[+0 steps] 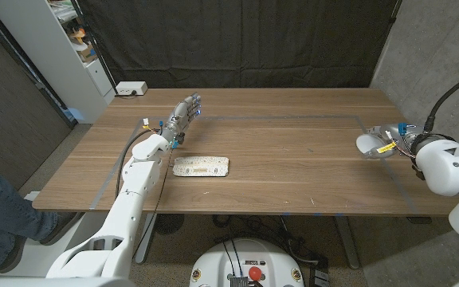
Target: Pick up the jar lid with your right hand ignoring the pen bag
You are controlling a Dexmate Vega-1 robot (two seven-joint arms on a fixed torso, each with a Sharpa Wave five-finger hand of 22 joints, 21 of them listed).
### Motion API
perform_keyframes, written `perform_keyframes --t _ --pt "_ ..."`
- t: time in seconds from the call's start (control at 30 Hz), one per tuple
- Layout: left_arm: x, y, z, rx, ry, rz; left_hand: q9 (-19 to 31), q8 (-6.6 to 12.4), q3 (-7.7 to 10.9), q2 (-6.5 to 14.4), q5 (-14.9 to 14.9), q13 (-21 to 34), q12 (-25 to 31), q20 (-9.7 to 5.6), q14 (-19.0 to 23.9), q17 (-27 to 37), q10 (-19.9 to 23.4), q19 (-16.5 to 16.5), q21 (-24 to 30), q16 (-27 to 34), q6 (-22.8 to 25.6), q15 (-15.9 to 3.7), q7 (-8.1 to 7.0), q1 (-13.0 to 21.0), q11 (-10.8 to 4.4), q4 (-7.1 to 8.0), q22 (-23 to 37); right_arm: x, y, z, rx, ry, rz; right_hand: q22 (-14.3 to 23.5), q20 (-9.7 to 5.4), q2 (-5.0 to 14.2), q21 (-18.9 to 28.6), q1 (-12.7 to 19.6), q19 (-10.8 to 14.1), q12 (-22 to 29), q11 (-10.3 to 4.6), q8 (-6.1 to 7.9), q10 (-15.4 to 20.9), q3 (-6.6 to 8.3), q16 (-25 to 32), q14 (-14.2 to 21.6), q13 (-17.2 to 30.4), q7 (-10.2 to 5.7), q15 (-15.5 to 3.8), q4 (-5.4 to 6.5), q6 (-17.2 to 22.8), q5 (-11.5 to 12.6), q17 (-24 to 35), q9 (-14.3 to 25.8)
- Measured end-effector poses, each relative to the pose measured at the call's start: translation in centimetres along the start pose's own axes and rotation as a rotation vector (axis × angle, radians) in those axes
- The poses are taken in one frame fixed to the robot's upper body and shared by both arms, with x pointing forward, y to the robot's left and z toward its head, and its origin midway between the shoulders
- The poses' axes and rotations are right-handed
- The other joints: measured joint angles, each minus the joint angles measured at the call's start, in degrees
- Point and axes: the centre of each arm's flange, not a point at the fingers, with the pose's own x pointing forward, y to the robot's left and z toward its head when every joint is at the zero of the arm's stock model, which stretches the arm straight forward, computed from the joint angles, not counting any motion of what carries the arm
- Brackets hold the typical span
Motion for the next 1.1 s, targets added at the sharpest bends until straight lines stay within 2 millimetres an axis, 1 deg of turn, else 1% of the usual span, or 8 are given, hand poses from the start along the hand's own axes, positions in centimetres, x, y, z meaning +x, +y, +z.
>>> perform_keyframes --t 0.17,0.33,0.53,0.57,0.8,0.9,0.97,1.1 --pt "-0.04 0.0 0.03 0.001 -0.001 0.002 0.0 0.0 0.07 0.2 0.0 0.0 0.0 0.13 0.0 0.0 0.0 -0.1 0.0 0.0 0.0 0.0 0.0 0.2 0.0 -0.07 0.0 -0.13 -0.45 -0.05 -0.009 -0.001 -0.014 0.0 0.0 0.01 -0.2 0.0 0.0 0.0 0.0 -0.16 0.0 0.0 0.0 0.0 0.0 0.0 0.01 0.0 0.0 -0.1 0.0 0.0" --pt "-0.04 0.01 0.03 0.001 -0.001 0.004 0.0 0.0 0.08 0.2 0.0 0.0 0.0 0.12 0.0 0.0 0.0 -0.1 0.0 0.0 0.3 0.0 0.32 0.2 0.0 -0.06 0.0 -0.12 -0.42 -0.28 0.008 0.005 -0.015 0.0 0.03 0.25 -0.2 0.2 0.0 -0.2 0.0 -0.18 0.0 0.0 0.0 0.3 0.0 0.0 0.32 0.0 0.0 -0.1 0.0 0.0" --pt "-0.11 -0.12 -0.04 -0.001 -0.001 0.003 0.0 0.0 0.31 0.2 0.0 0.0 0.0 0.12 0.0 0.0 0.0 -0.1 0.0 0.0 0.3 0.0 0.32 0.2 0.0 0.16 0.0 -0.29 -0.73 0.04 -0.031 -0.007 -0.013 0.0 0.21 0.41 -0.4 0.4 0.2 -0.2 -0.22 -0.34 0.2 0.0 0.0 0.3 0.0 0.0 0.32 0.0 0.0 -0.3 0.0 0.0" --pt "-0.11 -0.12 -0.04 -0.001 -0.001 0.003 0.0 0.0 0.31 0.2 0.0 0.0 0.0 0.12 0.0 0.0 0.0 -0.1 0.0 0.0 0.3 0.0 0.32 0.2 0.0 0.16 0.0 -0.31 -0.49 -0.01 -0.015 -0.005 -0.008 0.0 0.21 0.41 -0.4 0.4 0.2 -0.2 -0.21 -0.34 0.2 0.0 0.0 0.3 0.0 0.0 0.32 0.0 0.0 -0.3 0.0 0.0" --pt "-0.07 -0.14 -0.14 -0.005 -0.003 0.003 0.0 0.0 0.31 0.2 0.0 0.0 0.0 0.11 0.0 0.0 0.0 -0.1 0.0 0.0 0.3 0.0 0.31 0.2 0.0 0.17 0.0 -0.4 -0.57 0.03 -0.026 -0.003 -0.007 0.0 0.21 0.39 -0.4 0.4 0.2 -0.2 0.0 -0.4 0.4 0.0 0.2 0.6 0.0 0.0 0.62 0.0 0.0 -0.5 0.0 0.3" --pt "-0.05 -0.16 -0.2 -0.006 -0.002 0.003 0.0 0.0 0.31 0.2 0.0 0.0 0.0 0.11 0.0 0.0 0.0 -0.1 0.0 0.0 0.3 0.0 0.31 0.2 0.0 0.17 0.0 -0.39 -0.43 0.07 -0.019 -0.004 -0.002 0.0 -0.03 0.39 -0.4 0.4 0.4 -0.2 0.0 -0.52 0.4 0.0 0.2 0.6 0.0 0.0 0.63 0.0 0.0 -0.5 0.0 0.3" --pt "-0.04 -0.18 -0.21 -0.007 -0.002 0.003 0.0 0.0 0.31 0.2 0.0 0.0 0.0 0.11 0.0 0.0 0.0 -0.1 0.0 0.0 0.3 0.0 0.31 0.2 0.0 0.17 0.0 -0.4 -0.44 0.11 -0.022 -0.005 -0.001 0.0 -0.2 0.39 -0.4 0.4 0.6 -0.2 0.0 -0.55 0.4 -0.35 0.2 0.6 0.0 0.0 0.62 0.02 0.0 -0.5 0.0 0.3" --pt "-0.04 -0.2 -0.13 -0.009 -0.008 0.003 0.0 0.0 0.31 0.2 0.0 0.0 0.0 0.11 0.0 0.0 0.0 -0.1 0.0 0.0 0.3 0.0 0.31 0.2 0.0 0.17 0.0 -0.39 -0.43 0.13 -0.013 -0.007 0.0 0.0 -0.2 0.39 -0.4 0.4 0.6 -0.2 -0.23 -0.56 0.7 -0.39 0.2 0.6 0.0 0.01 0.62 0.07 0.0 -0.8 0.0 0.3"
